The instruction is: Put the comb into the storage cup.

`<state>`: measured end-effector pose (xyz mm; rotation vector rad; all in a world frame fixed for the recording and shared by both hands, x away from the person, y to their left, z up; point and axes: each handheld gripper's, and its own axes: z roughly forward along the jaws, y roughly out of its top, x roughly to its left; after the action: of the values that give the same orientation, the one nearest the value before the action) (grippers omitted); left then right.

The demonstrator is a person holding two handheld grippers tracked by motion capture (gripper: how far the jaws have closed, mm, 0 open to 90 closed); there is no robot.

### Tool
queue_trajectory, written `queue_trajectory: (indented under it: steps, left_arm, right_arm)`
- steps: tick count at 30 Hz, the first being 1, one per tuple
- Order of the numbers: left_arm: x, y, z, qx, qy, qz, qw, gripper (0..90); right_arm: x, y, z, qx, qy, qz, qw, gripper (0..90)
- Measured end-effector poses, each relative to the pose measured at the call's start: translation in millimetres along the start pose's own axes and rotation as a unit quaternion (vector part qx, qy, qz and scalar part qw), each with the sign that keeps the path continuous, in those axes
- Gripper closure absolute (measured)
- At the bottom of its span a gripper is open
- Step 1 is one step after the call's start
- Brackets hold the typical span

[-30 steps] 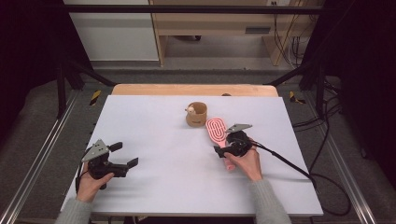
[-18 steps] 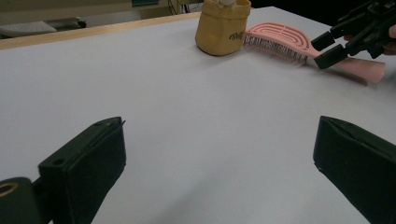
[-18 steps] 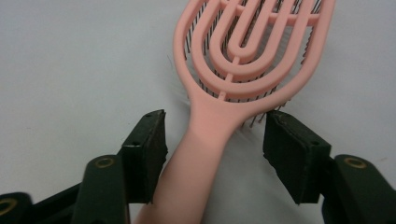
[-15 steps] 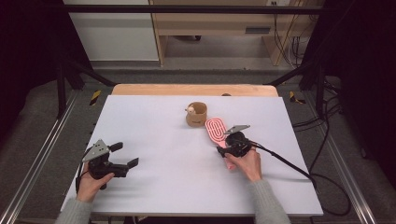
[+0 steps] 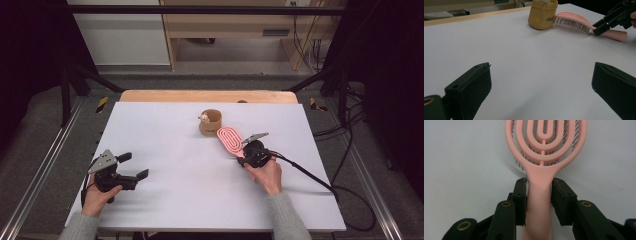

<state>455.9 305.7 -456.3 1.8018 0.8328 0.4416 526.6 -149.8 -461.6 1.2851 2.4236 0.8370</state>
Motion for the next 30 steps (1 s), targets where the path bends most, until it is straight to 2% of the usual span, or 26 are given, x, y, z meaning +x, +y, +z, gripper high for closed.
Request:
queue_trajectory:
  steps: [4, 11, 18, 21, 24, 27, 30]
  left_arm:
    - [0.0, 0.0, 0.0, 0.0, 0.0, 0.0, 1.0, 2.5]
    - [0.2, -0.3, 0.7, 0.002, 0.0, 0.001, 1.0, 2.5]
    - [0.2, -0.4, 0.9, 0.002, 0.0, 0.001, 1.0, 2.5]
    - [0.1, -0.3, 0.7, 0.002, -0.001, 0.001, 1.0, 2.5]
    - [0.1, -0.3, 0.7, 0.002, -0.001, 0.001, 1.0, 2.6]
    - [-0.1, -0.2, 0.7, 0.002, -0.001, 0.001, 1.0, 2.6]
    - [0.0, -0.2, 0.7, 0.002, -0.001, 0.001, 1.0, 2.6]
  right_arm:
    - [-0.4, 0.3, -1.0, 0.003, -0.004, -0.004, 1.0, 66.5]
    - [-0.6, 1.9, -0.9, -0.015, -0.007, -0.016, 0.9997, 59.8]
    - [-0.2, 2.8, 5.1, -0.001, -0.011, -0.015, 0.9998, 58.1]
    - [3.1, 5.1, 8.3, 0.003, -0.017, -0.023, 0.9996, 59.7]
    - [5.7, 7.4, 9.8, 0.012, -0.025, -0.02, 0.9994, 61.8]
    - [5.4, 8.3, 9.1, 0.019, -0.025, 0.003, 0.9995, 64.8]
    - [5.1, 8.4, 8.6, 0.022, -0.027, 0.012, 0.9993, 66.8]
